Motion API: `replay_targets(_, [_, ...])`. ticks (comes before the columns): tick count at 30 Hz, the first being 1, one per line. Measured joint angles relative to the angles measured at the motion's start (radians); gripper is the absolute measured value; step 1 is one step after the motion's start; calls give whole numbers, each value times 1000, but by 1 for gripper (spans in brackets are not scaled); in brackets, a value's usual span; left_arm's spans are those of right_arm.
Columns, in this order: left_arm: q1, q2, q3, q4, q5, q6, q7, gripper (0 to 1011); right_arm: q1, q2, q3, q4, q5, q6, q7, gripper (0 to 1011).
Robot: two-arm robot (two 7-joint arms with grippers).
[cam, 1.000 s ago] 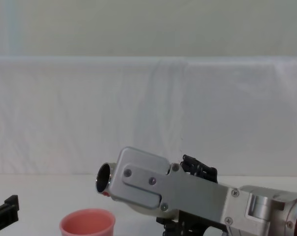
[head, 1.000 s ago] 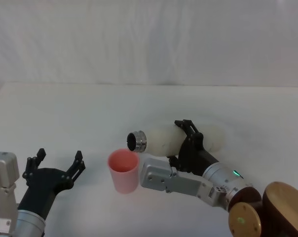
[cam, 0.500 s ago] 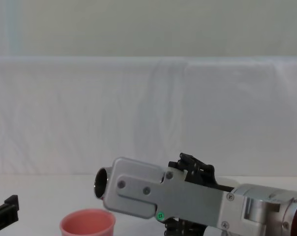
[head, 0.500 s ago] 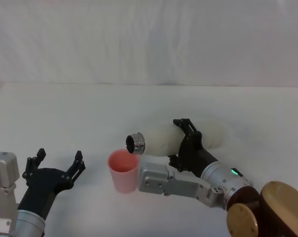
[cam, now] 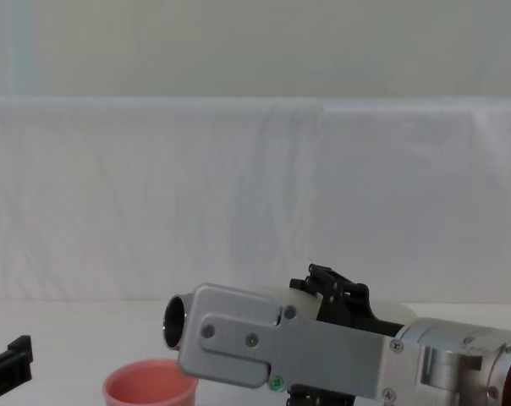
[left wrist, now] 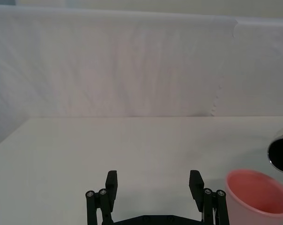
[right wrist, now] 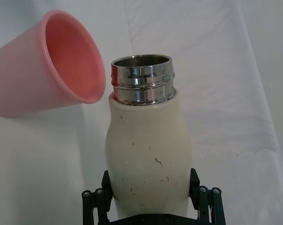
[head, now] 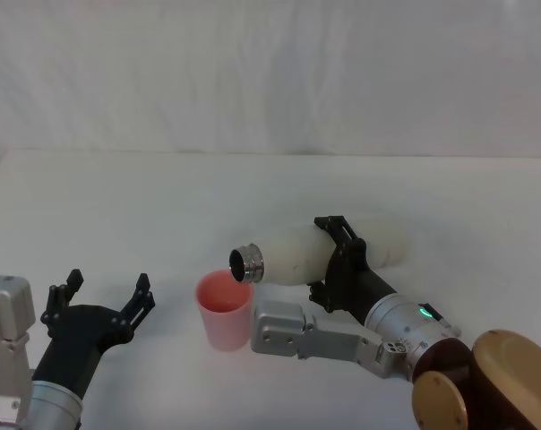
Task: Grasp the thermos with one hand and pour water into the cup lid.
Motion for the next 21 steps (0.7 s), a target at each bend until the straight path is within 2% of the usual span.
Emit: replay_targets(21, [0,0,0,0,0,0,0,1001,11,8,-21,-7,-53,4,0,962])
